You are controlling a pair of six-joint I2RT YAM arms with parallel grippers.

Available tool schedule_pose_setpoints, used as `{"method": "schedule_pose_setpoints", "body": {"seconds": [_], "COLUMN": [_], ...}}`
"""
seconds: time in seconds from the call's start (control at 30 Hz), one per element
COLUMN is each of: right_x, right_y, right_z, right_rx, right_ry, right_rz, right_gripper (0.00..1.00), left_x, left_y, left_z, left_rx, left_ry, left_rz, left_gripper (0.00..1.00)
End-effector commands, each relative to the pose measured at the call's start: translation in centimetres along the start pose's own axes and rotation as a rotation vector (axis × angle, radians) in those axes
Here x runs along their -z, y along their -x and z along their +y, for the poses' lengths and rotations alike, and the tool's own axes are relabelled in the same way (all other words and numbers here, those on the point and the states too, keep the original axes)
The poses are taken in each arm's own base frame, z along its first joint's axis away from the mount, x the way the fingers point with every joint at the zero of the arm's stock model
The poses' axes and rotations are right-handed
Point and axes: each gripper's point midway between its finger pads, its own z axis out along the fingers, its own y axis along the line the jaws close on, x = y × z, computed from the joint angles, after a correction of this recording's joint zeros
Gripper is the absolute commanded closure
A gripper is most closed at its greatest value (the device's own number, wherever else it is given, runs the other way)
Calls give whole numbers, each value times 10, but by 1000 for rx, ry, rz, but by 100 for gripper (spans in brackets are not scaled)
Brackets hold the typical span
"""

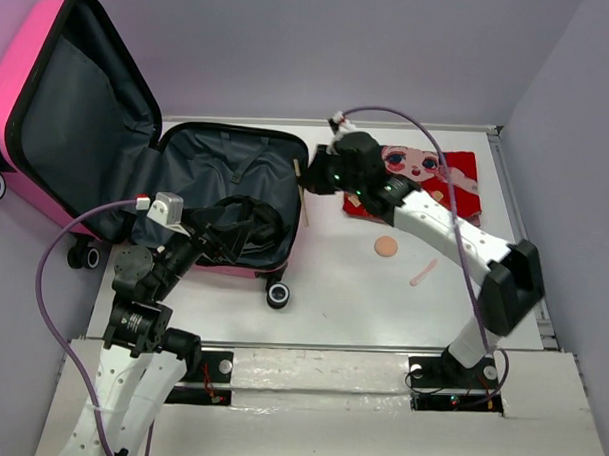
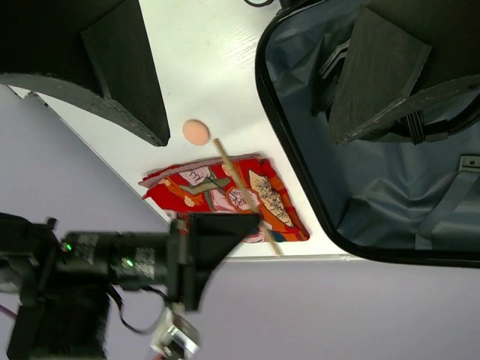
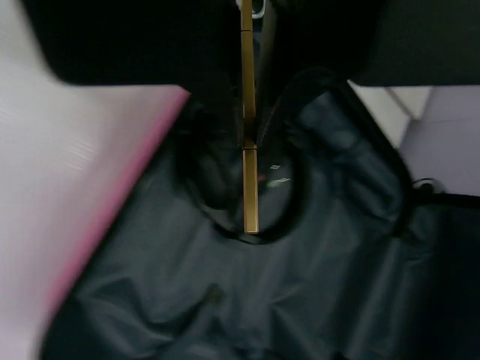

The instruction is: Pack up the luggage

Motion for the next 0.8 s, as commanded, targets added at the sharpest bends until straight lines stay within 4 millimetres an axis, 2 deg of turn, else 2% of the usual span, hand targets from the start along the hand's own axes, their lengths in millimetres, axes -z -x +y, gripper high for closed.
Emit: {"method": "schedule_pose_setpoints", "body": {"seconds": [0.0,0.03,0.07,0.1,0.17,0.2,0.23,0.27,0.3,0.33,0.4,0.43,0.47,0.5,0.53,0.57,0.67,0.7,0.77], "right_x": [-51,-56,-58,-57,-53,-55,-39,-32,-28,-11,6,18,35,40,50,60,70,67,62], "right_y": [36,38,44,43,37,9,16,4,-33,-35,-56,-89,-105,-97,-115,-117,-128,-136,-137], "right_z": [94,102,105,101,82,51,33,19,-20,-35,-80,-117,-149,-156,-175,-191,-208,-212,-213], "right_rx": [-39,-59,-60,-56,-28,-26,-15,-7,-3,7,-10,-28,-56,-68,-73,-86,-55,-50,-40], "right_ry": [270,298,302,286,212,132,70,32,-61,-129,-246,-352,-427,-450,-502,-557,-627,-637,-647], "right_rz": [-20,-9,-22,-27,-46,-1,-42,-31,30,7,31,90,109,84,117,122,165,203,231], "right_gripper": [68,54,31,23,22,23,25,26,26,27,33,34,34,34,34,34,32,30,29], "left_x": [0,0,0,0,2,2,2,3,3,3,4,5,5,5,5,5,5,5,5], "left_y": [25,25,24,24,25,26,26,27,27,26,27,28,28,28,28,27,27,27,27], "left_z": [-11,-10,-10,-9,-11,-11,-12,-14,-15,-15,-16,-18,-18,-18,-17,-18,-18,-18,-17], "left_rx": [-27,-26,-26,-28,-29,-29,-28,-30,-30,-30,-31,-33,-33,-32,-33,-31,-31,-31,-32], "left_ry": [-30,-26,-23,-23,-27,-28,-32,-38,-43,-46,-50,-54,-54,-53,-53,-54,-56,-56,-53], "left_rz": [-68,-67,-65,-65,-70,-72,-70,-72,-71,-70,-75,-78,-78,-78,-78,-76,-77,-77,-78], "left_gripper": [1,1,1,1,1,1,1,1,1,1,1,1,1,1,1,1,1,1,1]}}
